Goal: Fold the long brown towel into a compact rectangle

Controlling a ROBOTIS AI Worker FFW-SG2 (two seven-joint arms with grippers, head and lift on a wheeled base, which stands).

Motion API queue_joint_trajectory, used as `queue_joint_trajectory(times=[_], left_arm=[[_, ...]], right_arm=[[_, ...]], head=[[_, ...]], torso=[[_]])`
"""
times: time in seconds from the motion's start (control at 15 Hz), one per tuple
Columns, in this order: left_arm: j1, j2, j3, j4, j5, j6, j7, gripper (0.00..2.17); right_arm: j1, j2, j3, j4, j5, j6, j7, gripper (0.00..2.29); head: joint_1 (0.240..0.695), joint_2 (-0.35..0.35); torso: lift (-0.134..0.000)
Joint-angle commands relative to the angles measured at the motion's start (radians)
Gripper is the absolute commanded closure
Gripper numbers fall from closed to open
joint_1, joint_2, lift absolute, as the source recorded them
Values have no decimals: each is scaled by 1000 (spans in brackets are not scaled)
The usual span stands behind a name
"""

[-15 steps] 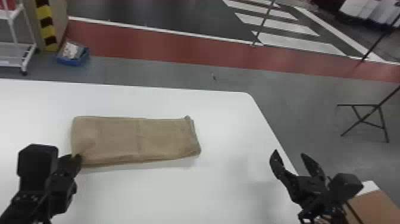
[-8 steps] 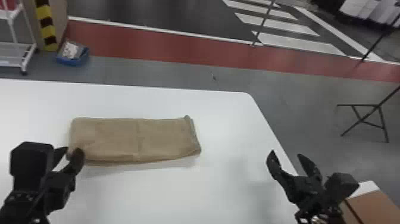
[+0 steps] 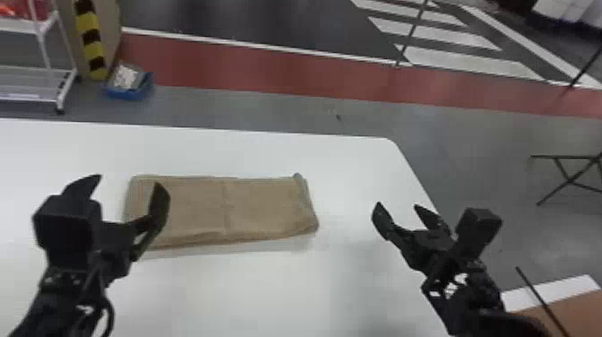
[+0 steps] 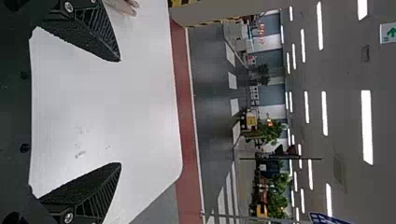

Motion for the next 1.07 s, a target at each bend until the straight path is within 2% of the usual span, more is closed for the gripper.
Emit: queue_joint_trajectory(times=[0.0, 0.07, 0.13, 0.2, 0.27, 0.33, 0.47, 0.6, 0.87, 0.93, 1.0], left_arm=[[-85, -7, -71, 122, -9, -45, -20, 299], [-117, -18, -83, 169, 5, -42, -55, 542], [-131, -27, -88, 192, 11, -33, -76, 724], [-153, -36, -94, 217, 12, -14, -106, 1052], [-174, -44, -105, 232, 14, 10, -106, 1382], [-188, -45, -108, 240, 17, 53, -113, 1511], [-191, -44, -94, 238, 40, 139, -155, 1538], [-203, -45, -97, 240, 44, 154, -173, 1754], [-283, -82, -106, 358, 92, 157, -178, 1771], [-297, -82, -108, 378, 106, 157, -178, 1771], [-308, -82, -110, 390, 104, 154, -178, 1771]], right_arm=[[-117, -3, 94, 25, 49, 165, -35, 90], [-153, -4, 148, 28, 60, 211, -81, 90], [-167, -4, 170, 28, 57, 236, -90, 90], [-186, -4, 188, 27, 43, 263, -98, 90], [-198, -4, 196, 32, 26, 276, -95, 97], [-207, -12, 196, 42, -14, 276, -58, 97], [-207, -56, 194, 50, -104, 276, -4, 117], [-215, -95, 180, 58, -187, 312, 14, 127], [-241, -137, 170, 81, -212, 386, 86, 130], [-249, -159, 174, 85, -215, 398, 88, 130], [-267, -170, 173, 94, -216, 438, 115, 130]], head=[[695, -288], [695, -281], [695, -266], [695, -259], [695, -249], [695, -241], [695, -215], [695, -206], [695, -210], [695, -209], [695, -210]], torso=[[-124], [-124], [-124], [-124], [-124], [-124], [-124], [-124], [-124], [-124], [-124]])
